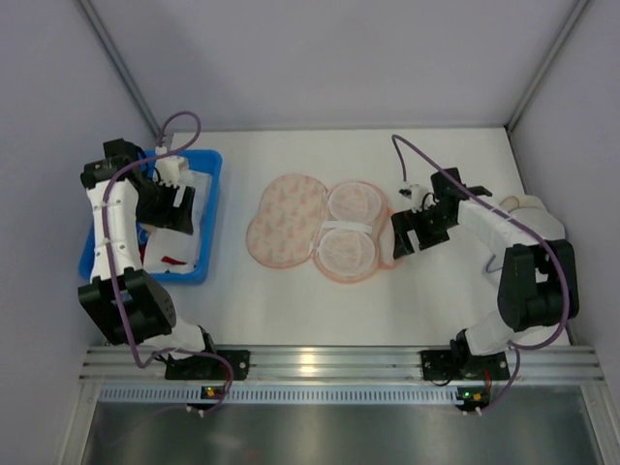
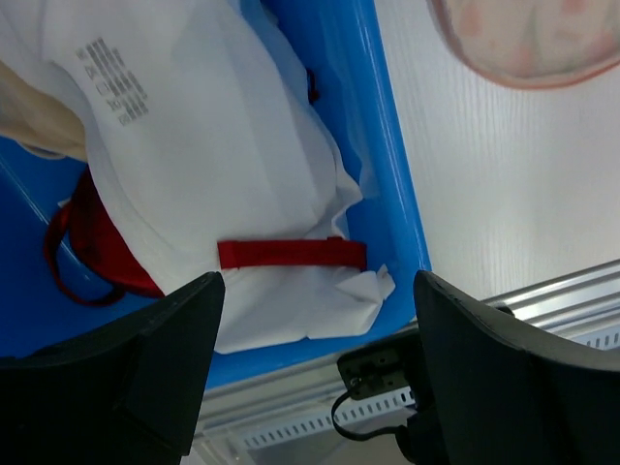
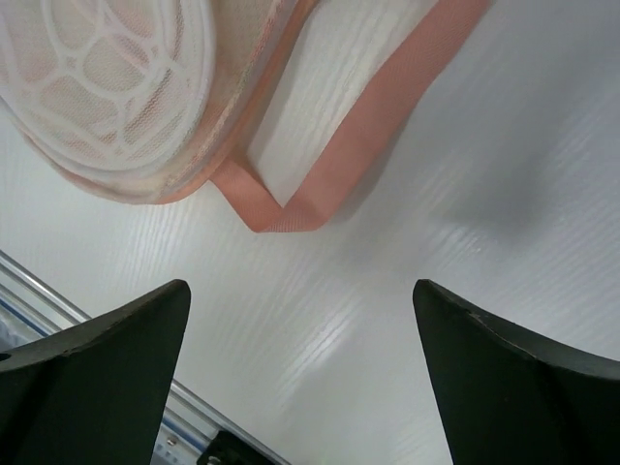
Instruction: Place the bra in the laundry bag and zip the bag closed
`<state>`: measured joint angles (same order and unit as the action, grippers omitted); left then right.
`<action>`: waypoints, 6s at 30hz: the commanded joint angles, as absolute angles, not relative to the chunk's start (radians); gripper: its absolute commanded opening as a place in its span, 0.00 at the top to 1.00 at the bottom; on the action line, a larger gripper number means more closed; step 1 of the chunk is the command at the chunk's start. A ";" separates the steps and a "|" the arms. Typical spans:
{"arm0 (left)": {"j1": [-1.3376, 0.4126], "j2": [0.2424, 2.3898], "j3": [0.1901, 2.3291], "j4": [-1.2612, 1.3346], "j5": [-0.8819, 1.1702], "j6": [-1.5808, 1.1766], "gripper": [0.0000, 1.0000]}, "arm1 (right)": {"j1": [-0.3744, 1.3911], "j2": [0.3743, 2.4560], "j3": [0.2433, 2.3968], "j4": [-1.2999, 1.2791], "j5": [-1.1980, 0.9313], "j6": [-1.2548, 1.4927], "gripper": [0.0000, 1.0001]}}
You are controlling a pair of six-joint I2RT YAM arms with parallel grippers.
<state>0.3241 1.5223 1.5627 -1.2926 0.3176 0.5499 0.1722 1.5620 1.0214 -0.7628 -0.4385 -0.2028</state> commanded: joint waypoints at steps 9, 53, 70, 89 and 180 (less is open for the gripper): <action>0.364 1.470 1.399 -1.310 0.138 0.450 0.18 | 0.156 1.468 1.160 -0.841 -0.439 -0.236 0.01; 0.367 1.310 1.718 -1.105 0.336 0.242 1.00 | 0.147 1.473 1.284 -0.870 -0.410 -0.215 0.01; 0.367 1.183 1.816 -0.663 0.443 0.046 1.00 | 0.147 1.456 1.287 -0.844 -0.410 -0.199 0.01; 0.174 1.391 2.092 -0.383 0.592 -0.140 1.00 | 0.088 1.479 1.212 -0.735 -0.445 -0.146 0.01; -0.494 1.760 1.536 0.256 0.411 -0.038 1.00 | -0.061 1.743 1.131 -0.434 -0.793 0.129 0.01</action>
<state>-0.4900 1.8874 1.5848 0.2230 0.3416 0.0097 -0.0620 1.7817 1.0832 -0.4229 -0.7860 0.1474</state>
